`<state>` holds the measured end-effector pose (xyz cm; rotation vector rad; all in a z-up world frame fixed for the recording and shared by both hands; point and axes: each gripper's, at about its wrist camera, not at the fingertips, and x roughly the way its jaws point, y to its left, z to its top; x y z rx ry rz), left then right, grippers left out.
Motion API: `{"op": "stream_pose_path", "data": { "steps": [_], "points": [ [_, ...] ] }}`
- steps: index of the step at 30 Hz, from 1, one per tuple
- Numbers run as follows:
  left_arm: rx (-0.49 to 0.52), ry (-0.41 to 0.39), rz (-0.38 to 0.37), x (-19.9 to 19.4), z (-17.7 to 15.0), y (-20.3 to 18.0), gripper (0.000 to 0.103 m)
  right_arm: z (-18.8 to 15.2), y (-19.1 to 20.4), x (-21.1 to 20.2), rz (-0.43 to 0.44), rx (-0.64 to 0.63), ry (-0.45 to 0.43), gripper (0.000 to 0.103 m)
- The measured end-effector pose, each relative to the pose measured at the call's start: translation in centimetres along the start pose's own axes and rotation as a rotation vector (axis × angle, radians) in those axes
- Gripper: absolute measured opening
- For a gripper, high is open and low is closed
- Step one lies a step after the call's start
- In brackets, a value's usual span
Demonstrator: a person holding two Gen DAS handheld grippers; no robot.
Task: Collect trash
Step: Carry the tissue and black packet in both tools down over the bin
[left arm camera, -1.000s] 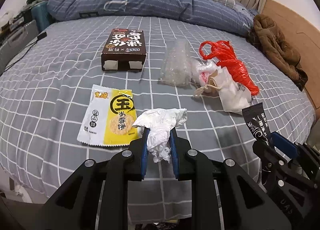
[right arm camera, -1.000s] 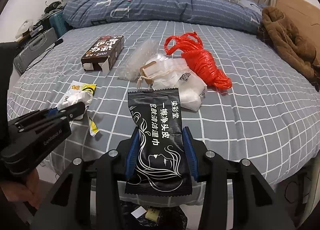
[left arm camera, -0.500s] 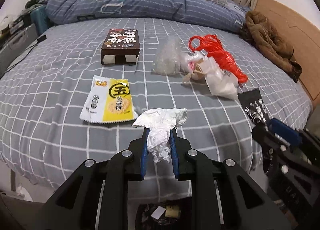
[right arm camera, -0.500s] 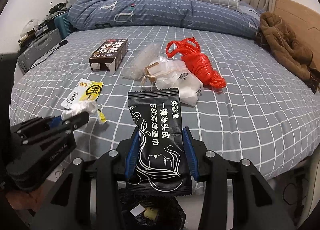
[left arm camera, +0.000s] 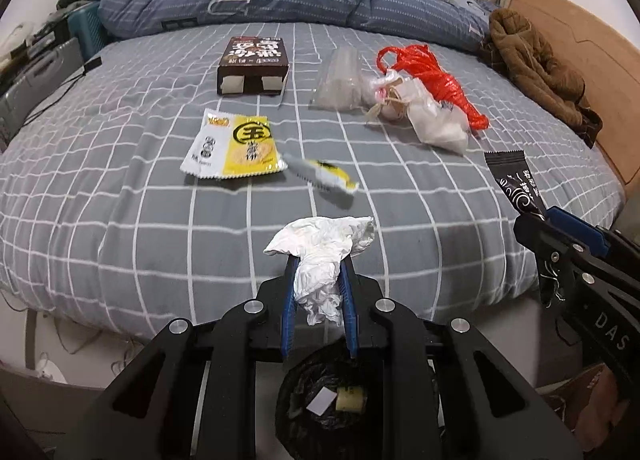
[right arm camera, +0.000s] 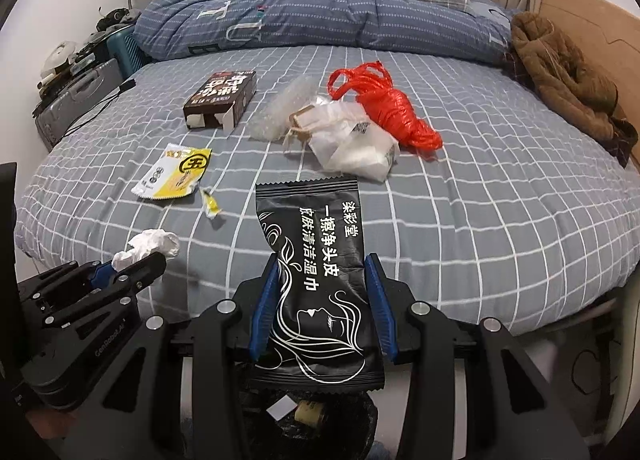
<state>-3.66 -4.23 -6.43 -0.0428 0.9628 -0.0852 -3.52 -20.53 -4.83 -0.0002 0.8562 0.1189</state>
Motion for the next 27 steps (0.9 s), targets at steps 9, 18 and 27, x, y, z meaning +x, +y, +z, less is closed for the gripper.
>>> {"op": "stream_pose_path", "data": {
  "steps": [9, 18, 27],
  "points": [
    [0.004, 0.021, 0.001, -0.9, -2.2, -0.1, 0.019, -1.7, 0.6, -0.9, 0.012, 0.002, 0.017, 0.041],
    [0.005, 0.056, 0.008, -1.5, -4.8, -0.4, 0.019, -3.7, 1.3, -1.3, 0.029, 0.01, 0.054, 0.041],
    [0.009, 0.099, 0.011, -1.7, -7.3, -0.4, 0.019, -5.7, 1.8, -1.9, 0.036, 0.018, 0.08, 0.041]
  ]
}}
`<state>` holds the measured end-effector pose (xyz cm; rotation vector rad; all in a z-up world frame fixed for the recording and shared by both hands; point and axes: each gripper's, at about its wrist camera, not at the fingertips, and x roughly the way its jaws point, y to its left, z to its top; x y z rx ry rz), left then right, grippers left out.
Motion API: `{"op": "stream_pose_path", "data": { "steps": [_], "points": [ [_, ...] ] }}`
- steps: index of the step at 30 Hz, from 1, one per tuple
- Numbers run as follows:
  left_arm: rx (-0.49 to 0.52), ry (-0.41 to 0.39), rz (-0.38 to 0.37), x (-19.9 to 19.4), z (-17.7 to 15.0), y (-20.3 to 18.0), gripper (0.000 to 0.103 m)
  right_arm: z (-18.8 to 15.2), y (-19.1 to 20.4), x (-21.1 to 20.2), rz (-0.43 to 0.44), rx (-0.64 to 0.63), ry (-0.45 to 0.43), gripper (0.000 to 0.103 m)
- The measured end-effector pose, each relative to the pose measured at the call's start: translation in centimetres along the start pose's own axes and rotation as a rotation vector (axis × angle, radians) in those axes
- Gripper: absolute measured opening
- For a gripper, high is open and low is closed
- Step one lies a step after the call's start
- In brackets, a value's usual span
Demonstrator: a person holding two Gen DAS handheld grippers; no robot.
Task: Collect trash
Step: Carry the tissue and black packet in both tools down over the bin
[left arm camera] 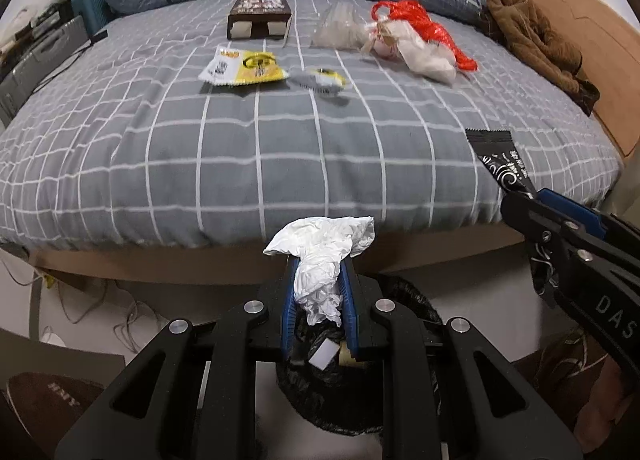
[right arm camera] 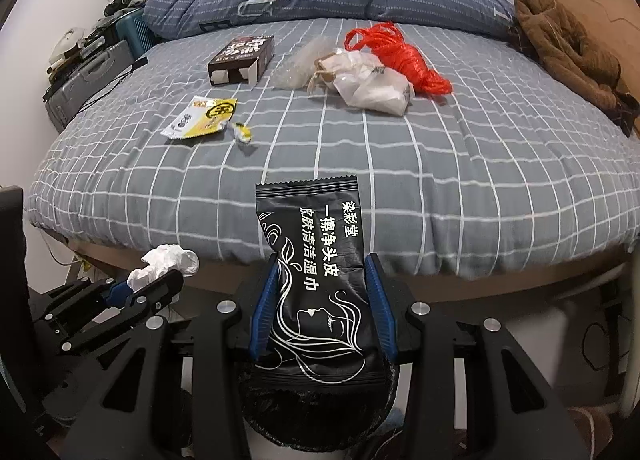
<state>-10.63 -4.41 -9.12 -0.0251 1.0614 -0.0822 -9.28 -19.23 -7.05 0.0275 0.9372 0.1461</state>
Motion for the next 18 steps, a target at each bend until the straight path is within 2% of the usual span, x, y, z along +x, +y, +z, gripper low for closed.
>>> {"op": "stream_pose_path", "data": {
  "steps": [10, 18],
  "points": [
    [0.015, 0.084, 0.016, 2.4, -2.7, 0.2, 0.019, -3.2, 0.0, 1.1, -0.009, 0.002, 0.086, 0.041],
    [0.014, 0.151, 0.021, 5.2, -4.7, 0.8, 0.019, -6.1, 0.1, 4.5, -0.022, -0.015, 0.184, 0.041]
  ]
}}
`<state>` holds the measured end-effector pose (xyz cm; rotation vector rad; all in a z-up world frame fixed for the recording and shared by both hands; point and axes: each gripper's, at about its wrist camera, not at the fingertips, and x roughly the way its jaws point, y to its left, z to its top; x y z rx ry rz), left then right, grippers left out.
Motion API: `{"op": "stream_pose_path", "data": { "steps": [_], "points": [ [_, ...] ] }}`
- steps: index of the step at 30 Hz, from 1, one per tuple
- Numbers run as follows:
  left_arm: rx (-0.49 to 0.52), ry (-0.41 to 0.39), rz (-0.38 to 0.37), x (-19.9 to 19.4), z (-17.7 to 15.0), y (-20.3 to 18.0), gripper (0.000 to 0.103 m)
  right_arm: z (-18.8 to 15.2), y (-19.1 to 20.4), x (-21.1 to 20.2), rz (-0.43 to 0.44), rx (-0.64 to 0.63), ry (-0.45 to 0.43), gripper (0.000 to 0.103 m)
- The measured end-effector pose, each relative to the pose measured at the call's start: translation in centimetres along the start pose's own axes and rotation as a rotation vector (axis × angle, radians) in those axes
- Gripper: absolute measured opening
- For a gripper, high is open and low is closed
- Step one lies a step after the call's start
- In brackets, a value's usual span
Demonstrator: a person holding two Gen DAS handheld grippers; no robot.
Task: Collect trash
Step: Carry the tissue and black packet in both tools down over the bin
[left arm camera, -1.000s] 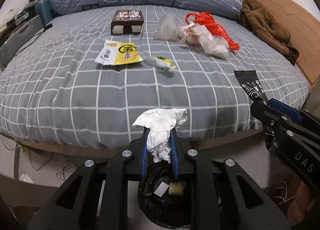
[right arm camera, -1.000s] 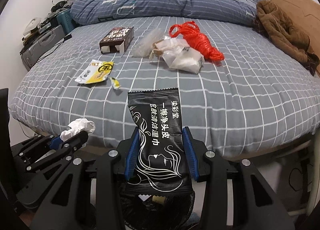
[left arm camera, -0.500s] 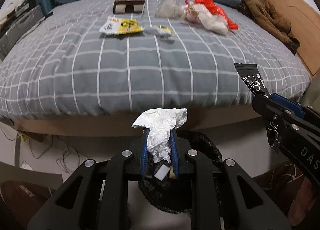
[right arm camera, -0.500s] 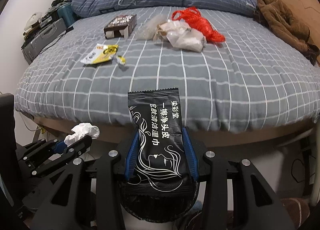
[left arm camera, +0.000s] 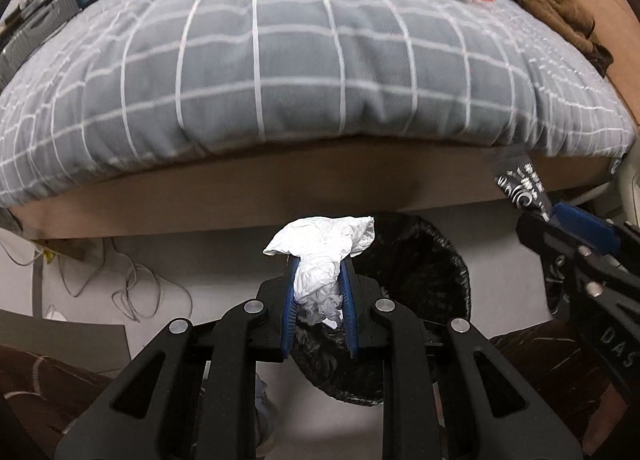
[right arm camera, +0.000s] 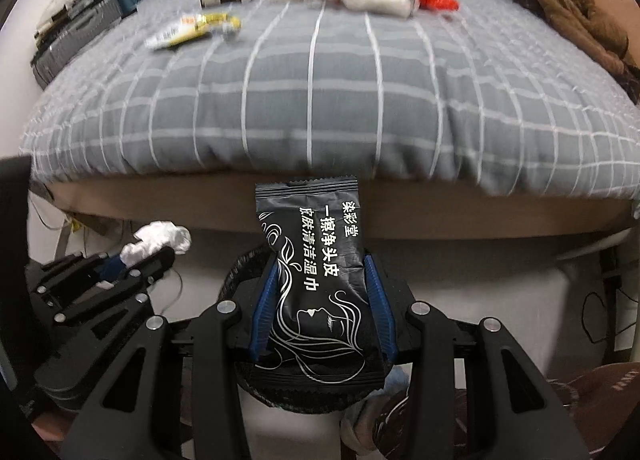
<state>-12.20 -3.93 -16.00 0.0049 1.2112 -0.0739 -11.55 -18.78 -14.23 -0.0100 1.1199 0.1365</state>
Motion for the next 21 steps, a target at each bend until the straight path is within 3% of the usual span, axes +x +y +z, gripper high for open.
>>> {"op": "stream_pose_path", "data": {
  "steps": [7, 21],
  "points": [
    [-0.044, 0.08, -0.039, 3.5, -1.1, 1.1, 0.019, -1.1, 0.1, 3.7, 0.009, -0.018, 0.077, 0.041],
    [-0.053, 0.174, 0.034, 7.7, -2.9, 3.0, 0.019, -1.9, 1.1, 9.4, 0.01, -0.056, 0.196, 0.041]
  ]
}}
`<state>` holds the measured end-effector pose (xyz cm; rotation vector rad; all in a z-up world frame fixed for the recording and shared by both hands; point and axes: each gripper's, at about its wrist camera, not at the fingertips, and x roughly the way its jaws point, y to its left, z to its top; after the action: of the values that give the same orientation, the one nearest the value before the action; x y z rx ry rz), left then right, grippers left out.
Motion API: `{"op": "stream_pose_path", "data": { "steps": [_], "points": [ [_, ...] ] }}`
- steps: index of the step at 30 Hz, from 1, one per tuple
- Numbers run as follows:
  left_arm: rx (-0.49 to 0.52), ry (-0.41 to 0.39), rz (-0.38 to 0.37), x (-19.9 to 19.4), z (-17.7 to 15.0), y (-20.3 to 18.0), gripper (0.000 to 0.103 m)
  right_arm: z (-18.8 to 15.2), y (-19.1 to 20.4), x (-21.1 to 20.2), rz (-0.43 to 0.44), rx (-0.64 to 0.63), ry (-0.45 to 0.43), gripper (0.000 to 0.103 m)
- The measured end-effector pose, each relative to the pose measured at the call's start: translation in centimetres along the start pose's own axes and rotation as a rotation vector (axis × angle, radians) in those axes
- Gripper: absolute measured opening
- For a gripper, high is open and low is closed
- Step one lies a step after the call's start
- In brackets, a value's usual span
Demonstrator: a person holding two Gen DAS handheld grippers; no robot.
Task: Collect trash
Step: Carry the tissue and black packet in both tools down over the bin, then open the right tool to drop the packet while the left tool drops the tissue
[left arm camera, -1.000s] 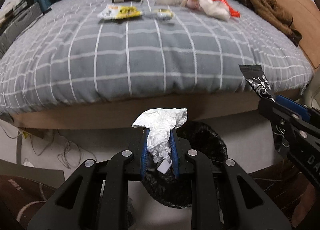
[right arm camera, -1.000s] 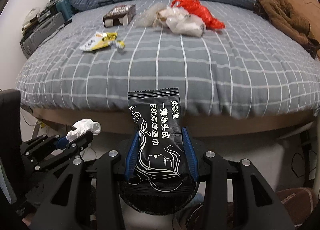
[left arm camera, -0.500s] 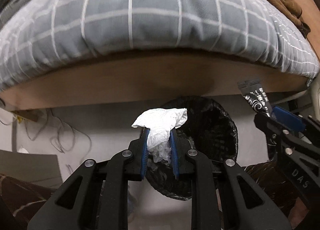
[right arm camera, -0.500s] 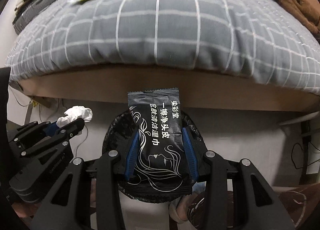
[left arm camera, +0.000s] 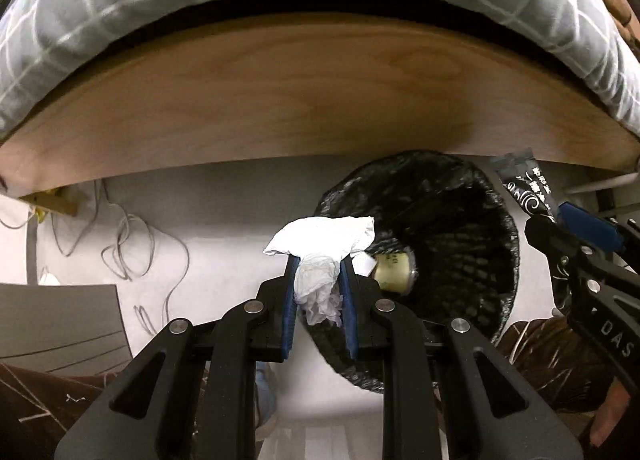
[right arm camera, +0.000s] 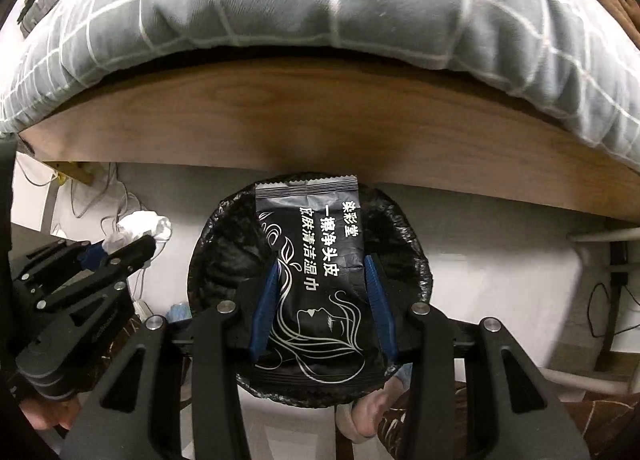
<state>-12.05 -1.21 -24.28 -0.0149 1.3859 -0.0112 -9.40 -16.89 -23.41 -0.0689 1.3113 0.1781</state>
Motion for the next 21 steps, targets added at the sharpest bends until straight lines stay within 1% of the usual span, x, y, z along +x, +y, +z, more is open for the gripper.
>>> {"op": "stream_pose_path", "data": {
  "steps": [3, 6, 8, 10, 11, 17, 21],
  "points": [
    [-0.006, -0.005, 0.009, -0.1, -0.3, 0.7, 0.019, 0.0, 0.7, 0.8, -0.002, -0.014, 0.014, 0.042],
    [-0.015, -0.003, 0.014, 0.0, -0.5, 1.0, 0.019, 0.2, 1.3, 0.9, -0.001, -0.018, 0.003, 0.049],
    [-0.016, 0.0, 0.014, 0.0, -0.5, 1.0, 0.019, 0.2, 1.1, 0.7, 0.002, -0.014, -0.005, 0.058],
    [-0.007, -0.001, 0.01, 0.1, -0.5, 0.8, 0.019, 0.1, 0.9, 0.4, 0.0, -0.013, -0.014, 0.064],
    [0.0, -0.001, 0.01, 0.1, -0.5, 0.6, 0.019, 0.0, 0.7, 0.4, -0.003, -0.01, -0.018, 0.068],
    [0.009, 0.003, -0.006, 0.6, -0.3, -1.3, 0.019, -0.4, -0.8, -0.1, -0.016, 0.001, -0.035, 0.08],
    [0.042, 0.003, -0.024, 0.8, -0.1, -3.8, 0.019, -1.0, -3.3, -0.6, -0.043, 0.034, -0.056, 0.086]
  ]
}}
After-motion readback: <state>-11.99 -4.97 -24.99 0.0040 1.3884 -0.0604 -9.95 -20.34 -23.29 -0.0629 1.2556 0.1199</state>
